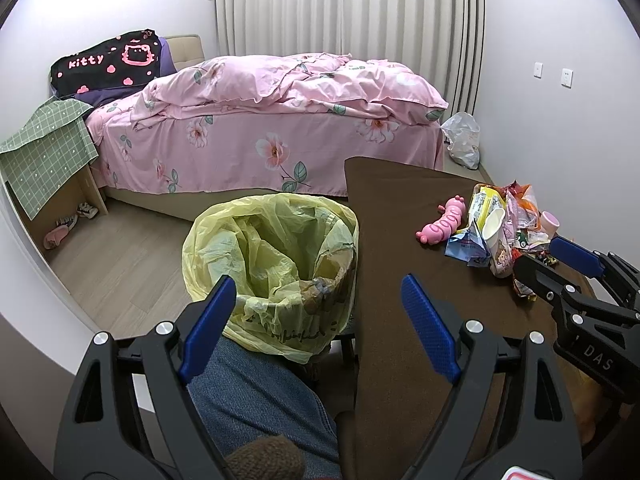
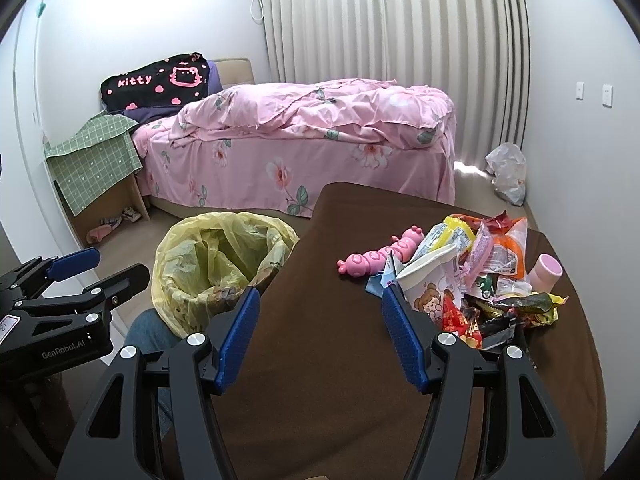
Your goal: Collect trash
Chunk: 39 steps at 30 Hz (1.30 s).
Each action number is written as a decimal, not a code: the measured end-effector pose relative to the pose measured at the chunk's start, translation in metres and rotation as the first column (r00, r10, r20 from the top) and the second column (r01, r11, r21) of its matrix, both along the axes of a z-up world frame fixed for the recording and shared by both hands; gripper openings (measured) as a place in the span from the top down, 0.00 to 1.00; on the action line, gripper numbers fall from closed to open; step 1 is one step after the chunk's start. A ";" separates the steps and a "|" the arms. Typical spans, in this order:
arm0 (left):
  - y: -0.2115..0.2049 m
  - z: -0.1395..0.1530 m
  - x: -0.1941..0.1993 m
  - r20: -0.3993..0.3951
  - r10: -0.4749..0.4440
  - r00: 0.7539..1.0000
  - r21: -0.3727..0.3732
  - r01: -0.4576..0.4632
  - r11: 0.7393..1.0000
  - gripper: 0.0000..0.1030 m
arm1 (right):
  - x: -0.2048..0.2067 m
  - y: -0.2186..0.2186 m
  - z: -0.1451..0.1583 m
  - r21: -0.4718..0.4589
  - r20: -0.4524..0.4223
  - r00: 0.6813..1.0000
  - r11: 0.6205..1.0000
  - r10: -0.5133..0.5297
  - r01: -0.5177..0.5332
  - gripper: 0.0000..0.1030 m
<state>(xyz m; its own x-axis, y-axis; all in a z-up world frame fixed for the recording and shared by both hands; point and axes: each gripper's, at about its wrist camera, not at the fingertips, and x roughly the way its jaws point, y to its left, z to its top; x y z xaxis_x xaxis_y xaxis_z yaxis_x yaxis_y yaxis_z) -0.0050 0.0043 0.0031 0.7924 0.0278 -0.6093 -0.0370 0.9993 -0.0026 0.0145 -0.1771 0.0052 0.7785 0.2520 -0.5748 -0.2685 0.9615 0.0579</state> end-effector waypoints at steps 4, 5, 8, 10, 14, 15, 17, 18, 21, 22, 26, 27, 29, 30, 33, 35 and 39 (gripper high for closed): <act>0.000 0.000 0.000 0.000 0.000 1.000 0.000 0.000 1.000 0.22 | 0.000 0.000 0.000 -0.001 -0.002 1.000 1.000 -0.001 0.001 0.41; 0.000 0.000 0.000 0.000 0.000 1.000 0.000 0.000 1.000 0.22 | 0.000 0.000 0.000 0.000 -0.002 1.000 1.000 0.000 0.000 0.41; 0.000 0.001 -0.001 -0.001 0.000 1.000 0.000 0.000 1.000 0.22 | 0.000 0.000 0.000 -0.001 -0.001 1.000 1.000 0.000 0.000 0.41; 0.000 0.001 -0.001 0.001 0.001 1.000 -0.001 -0.001 1.000 0.22 | 0.000 0.000 0.000 0.000 -0.001 1.000 1.000 0.000 0.000 0.41; 0.001 0.003 -0.001 -0.001 0.005 1.000 -0.003 -0.005 1.000 0.22 | 0.000 0.000 0.000 0.000 -0.002 1.000 1.000 0.000 0.000 0.41; 0.002 0.003 -0.001 -0.001 0.005 1.000 -0.003 -0.005 1.000 0.22 | 0.000 0.000 0.000 0.000 -0.002 1.000 1.000 0.000 0.000 0.41; 0.002 0.004 -0.001 -0.001 0.005 1.000 -0.003 -0.005 1.000 0.22 | 0.000 0.001 0.000 -0.002 -0.001 1.000 1.000 0.000 0.000 0.41; 0.002 0.003 -0.001 -0.001 0.004 1.000 -0.003 -0.004 1.000 0.22 | 0.000 0.000 0.000 0.000 -0.002 1.000 1.000 0.000 0.000 0.41; 0.002 0.004 -0.001 -0.001 0.004 1.000 -0.003 -0.004 1.000 0.22 | 0.000 0.000 0.000 0.000 -0.004 1.000 1.000 0.000 0.000 0.41; 0.002 0.003 -0.001 -0.001 0.004 1.000 -0.003 -0.004 1.000 0.22 | 0.000 0.000 0.000 0.000 -0.004 1.000 1.000 -0.001 0.001 0.41; 0.002 0.004 -0.002 -0.001 0.003 1.000 -0.003 -0.003 1.000 0.22 | 0.000 0.000 0.000 -0.001 -0.003 1.000 1.000 0.000 0.000 0.41; 0.002 0.004 -0.001 -0.001 0.003 1.000 -0.003 -0.003 1.000 0.22 | 0.001 0.000 0.000 0.000 -0.003 1.000 1.000 0.000 0.000 0.41; 0.002 0.004 -0.002 -0.002 0.004 1.000 -0.003 -0.004 1.000 0.22 | 0.001 0.000 0.000 0.001 -0.004 1.000 1.000 0.000 0.000 0.41; 0.002 0.003 -0.001 -0.001 0.003 1.000 -0.003 -0.003 1.000 0.22 | 0.000 0.000 0.000 0.000 -0.005 1.000 1.000 0.001 -0.001 0.41; 0.003 0.003 -0.002 -0.001 0.003 1.000 -0.003 -0.003 1.000 0.22 | 0.000 0.001 0.001 0.000 -0.006 1.000 1.000 0.002 -0.002 0.41; 0.003 0.004 -0.002 0.000 0.004 1.000 -0.003 -0.004 1.000 0.22 | 0.000 0.001 0.001 -0.001 -0.006 1.000 1.000 0.002 -0.002 0.41; 0.003 0.003 -0.002 -0.001 0.003 1.000 -0.004 -0.003 1.000 0.22 | 0.000 0.001 0.000 0.000 -0.007 1.000 1.000 0.002 -0.002 0.41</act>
<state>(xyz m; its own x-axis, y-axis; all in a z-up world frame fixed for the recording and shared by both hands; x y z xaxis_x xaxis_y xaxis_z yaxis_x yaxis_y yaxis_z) -0.0067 0.0073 0.0063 0.7917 0.0276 -0.6103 -0.0396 0.9992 -0.0062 0.0145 -0.1762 0.0057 0.7739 0.2539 -0.5802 -0.2702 0.9609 0.0601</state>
